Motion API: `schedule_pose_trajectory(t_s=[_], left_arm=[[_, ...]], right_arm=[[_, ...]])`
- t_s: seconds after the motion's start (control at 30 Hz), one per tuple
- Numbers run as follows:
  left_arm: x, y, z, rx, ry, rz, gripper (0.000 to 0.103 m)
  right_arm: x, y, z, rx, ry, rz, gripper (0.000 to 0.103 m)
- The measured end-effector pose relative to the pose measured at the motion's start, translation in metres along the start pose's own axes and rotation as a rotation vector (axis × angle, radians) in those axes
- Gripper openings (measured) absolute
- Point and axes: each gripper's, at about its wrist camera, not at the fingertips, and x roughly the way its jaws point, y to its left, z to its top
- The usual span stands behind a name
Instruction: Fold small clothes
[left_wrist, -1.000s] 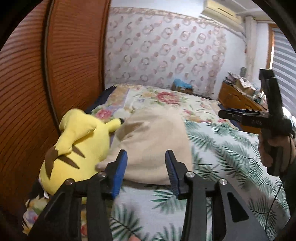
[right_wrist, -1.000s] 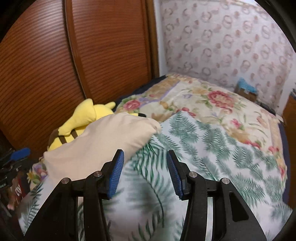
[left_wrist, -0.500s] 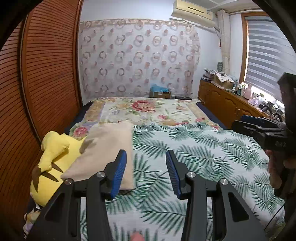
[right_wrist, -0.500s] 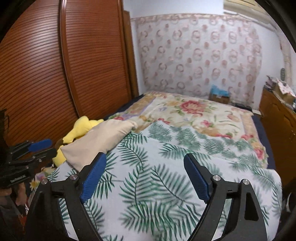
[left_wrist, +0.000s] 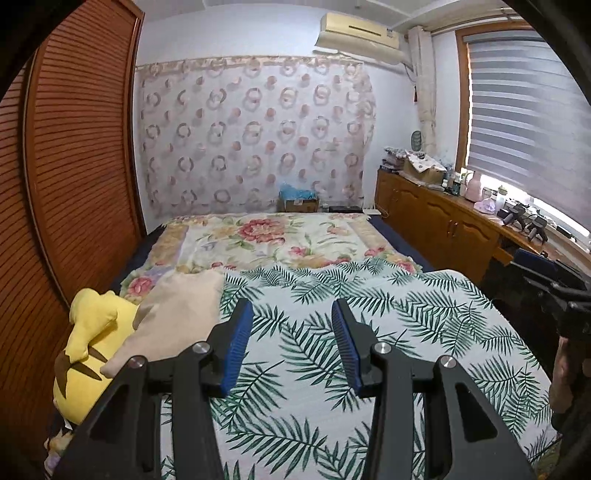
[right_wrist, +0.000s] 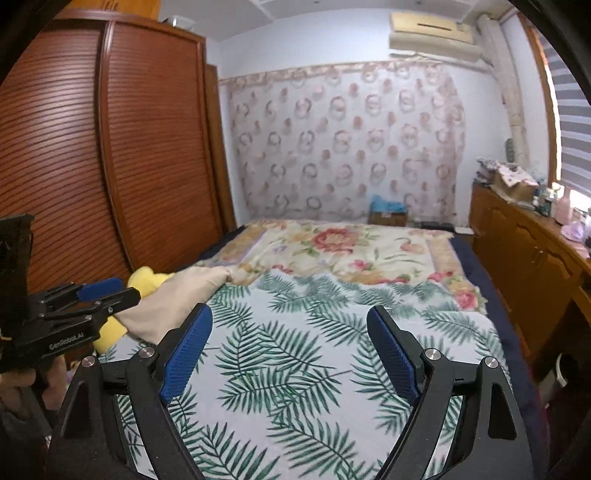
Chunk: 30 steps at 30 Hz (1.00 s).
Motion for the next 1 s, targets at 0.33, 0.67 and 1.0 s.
schedule_pose_trajectory(t_s=[0.33, 0.67, 1.0], left_arm=[[-0.009, -0.009, 0.005, 0.009, -0.014, -0.001, 0.044], [-0.012, -0.012, 0.004, 0.013, -0.014, 0.002, 0.044], [-0.011, -0.012, 0.003, 0.014, -0.016, 0.003, 0.044]], right_arm=[[-0.023, -0.011, -0.002, 0.027, -0.039, -0.086, 0.088], [-0.022, -0.012, -0.005, 0.032, -0.041, -0.094, 0.088], [-0.023, -0.013, -0.005, 0.032, -0.042, -0.098, 0.088]])
